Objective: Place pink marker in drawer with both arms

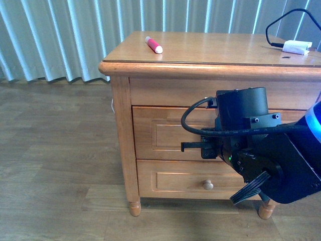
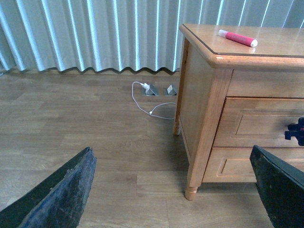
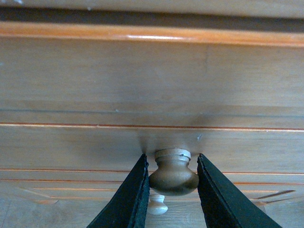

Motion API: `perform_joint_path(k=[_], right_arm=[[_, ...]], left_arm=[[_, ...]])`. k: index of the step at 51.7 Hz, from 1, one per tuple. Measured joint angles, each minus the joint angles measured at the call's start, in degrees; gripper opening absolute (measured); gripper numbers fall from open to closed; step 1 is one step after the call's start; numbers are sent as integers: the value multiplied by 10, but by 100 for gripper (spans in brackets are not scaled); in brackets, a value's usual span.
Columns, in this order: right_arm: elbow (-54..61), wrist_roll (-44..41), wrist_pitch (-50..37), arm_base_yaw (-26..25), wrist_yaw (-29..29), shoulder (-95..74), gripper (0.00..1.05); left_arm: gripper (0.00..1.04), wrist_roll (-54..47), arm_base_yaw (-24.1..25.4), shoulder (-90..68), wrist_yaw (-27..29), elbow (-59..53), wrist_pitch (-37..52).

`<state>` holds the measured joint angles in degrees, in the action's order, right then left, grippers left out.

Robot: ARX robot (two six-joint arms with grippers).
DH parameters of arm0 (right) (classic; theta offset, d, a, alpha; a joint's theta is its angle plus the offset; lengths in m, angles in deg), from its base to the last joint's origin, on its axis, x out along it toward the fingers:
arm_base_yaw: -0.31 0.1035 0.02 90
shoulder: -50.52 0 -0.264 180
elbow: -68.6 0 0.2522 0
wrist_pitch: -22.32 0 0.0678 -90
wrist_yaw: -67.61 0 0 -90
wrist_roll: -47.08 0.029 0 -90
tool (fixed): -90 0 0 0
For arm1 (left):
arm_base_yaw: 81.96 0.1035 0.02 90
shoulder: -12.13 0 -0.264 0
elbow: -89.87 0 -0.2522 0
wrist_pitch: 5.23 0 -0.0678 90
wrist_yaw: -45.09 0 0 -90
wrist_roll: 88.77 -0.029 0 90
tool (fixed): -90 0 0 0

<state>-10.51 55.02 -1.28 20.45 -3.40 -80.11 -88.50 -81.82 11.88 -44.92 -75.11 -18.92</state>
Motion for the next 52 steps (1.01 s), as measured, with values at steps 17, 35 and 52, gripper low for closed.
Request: perform_joint_path(k=[17, 35, 52], right_arm=[[-4, 4, 15, 0, -2, 1, 24], [36, 15, 13, 1, -17, 28, 24], [188, 49, 19, 25, -9, 132, 24]], left_arm=[[98, 0, 0, 0, 0, 0, 0], [98, 0, 0, 0, 0, 0, 0], [98, 0, 0, 0, 0, 0, 0]])
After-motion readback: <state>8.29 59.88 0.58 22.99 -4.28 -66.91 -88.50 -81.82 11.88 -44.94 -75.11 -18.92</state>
